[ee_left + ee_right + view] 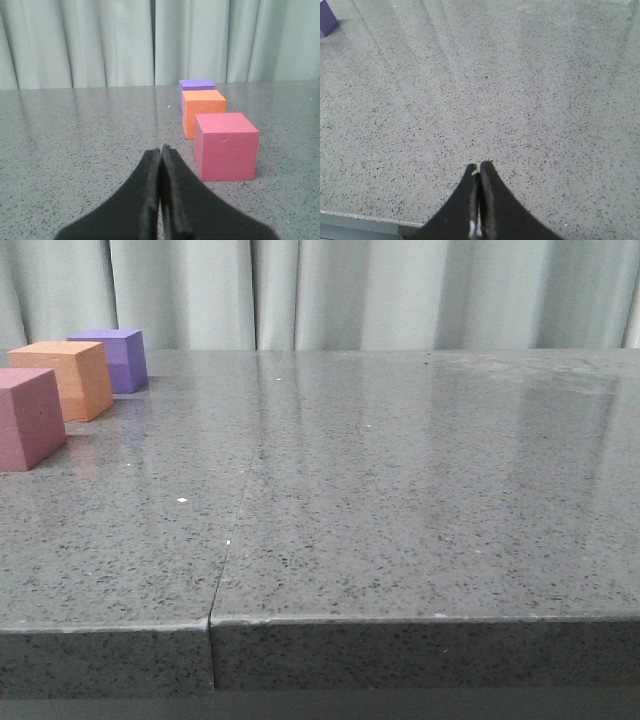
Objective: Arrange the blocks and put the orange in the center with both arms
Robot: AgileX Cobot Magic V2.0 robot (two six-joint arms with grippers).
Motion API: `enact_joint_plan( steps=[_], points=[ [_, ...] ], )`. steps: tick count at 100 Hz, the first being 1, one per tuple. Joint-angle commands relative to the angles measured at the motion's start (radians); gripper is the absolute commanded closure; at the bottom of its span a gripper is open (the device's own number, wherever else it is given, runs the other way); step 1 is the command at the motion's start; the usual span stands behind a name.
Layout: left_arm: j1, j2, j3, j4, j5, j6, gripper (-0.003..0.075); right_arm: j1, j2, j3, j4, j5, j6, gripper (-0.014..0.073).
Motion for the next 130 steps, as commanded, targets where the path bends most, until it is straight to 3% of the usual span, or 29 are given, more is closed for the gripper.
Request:
enact_joint_plan(
  steps=[1,130],
  points=[
    [0.002,-0.029,0.039,-0.012,-0.086,-0.009,0.0741,-0.006,0.009,-0.024,-0.021,-0.074,-0.005,0.0601],
    [0.000,-0.029,0.039,-0.012,-0.086,-0.009,0.0741,-0.007,0.009,-0.023,-0.072,-0.079,-0.005,0.0601]
  ],
)
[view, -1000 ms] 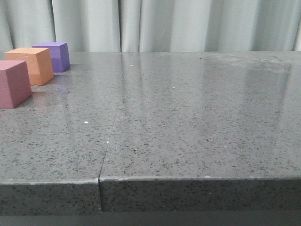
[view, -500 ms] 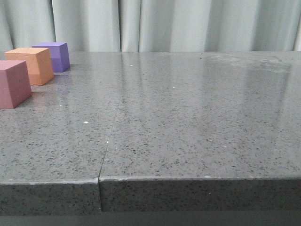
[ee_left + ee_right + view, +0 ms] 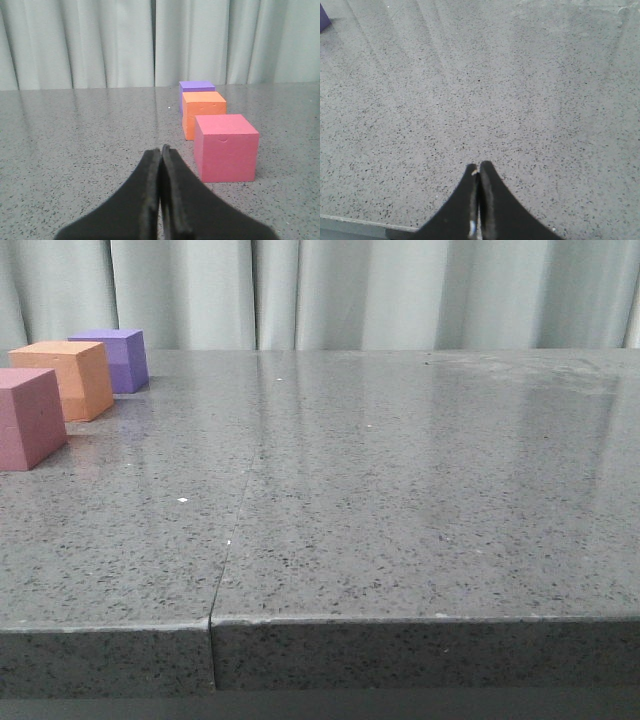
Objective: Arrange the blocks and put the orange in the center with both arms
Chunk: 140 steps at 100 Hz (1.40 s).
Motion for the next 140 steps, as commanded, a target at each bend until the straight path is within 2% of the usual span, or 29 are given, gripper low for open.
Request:
enact_joint_plan(
  steps=[1,10,22,39,49,65,82,91,140],
  points=[
    [0.000,-0.029,0.039,-0.007,-0.084,-0.009,0.0741,-0.007,0.009,-0.023,-0.031,-0.079,-0.005,0.0601],
    [0.000,-0.029,0.039,-0.007,-0.084,-0.009,0.0741,-0.032,0.009,-0.018,-0.025,-0.109,-0.005,0.0601],
    [0.000,-0.029,0.039,-0.007,-0.084,-0.009,0.0741,-0.111,0.009,0.026,0.001,-0.257,-0.061,0.0601],
    [0.000,-0.029,0.039,-0.007,-0.084,-0.009,0.0741,-0.229,-0.013,0.144,0.144,-0.526,-0.231,0.0601],
    [0.000,-0.029,0.039,-0.007,-0.084,-0.009,0.0741,-0.284,-0.064,0.230,0.214,-0.625,-0.291,0.0601],
    [0.000,-0.029,0.039,-0.007,-0.084,-0.009,0.0741,-0.354,-0.164,0.337,0.227,-0.641,-0.292,0.0601],
    [0.000,-0.029,0.039,-0.007,-0.084,-0.009,0.0741,-0.371,-0.256,0.440,0.231,-0.652,-0.292,0.0601],
    [0.000,-0.029,0.039,-0.007,-0.084,-0.009,0.0741,-0.372,-0.254,0.437,0.232,-0.610,-0.292,0.0601],
    [0.000,-0.027,0.039,-0.007,-0.084,-0.009,0.0741,-0.372,-0.254,0.437,0.231,-0.701,-0.292,0.0601]
  ],
)
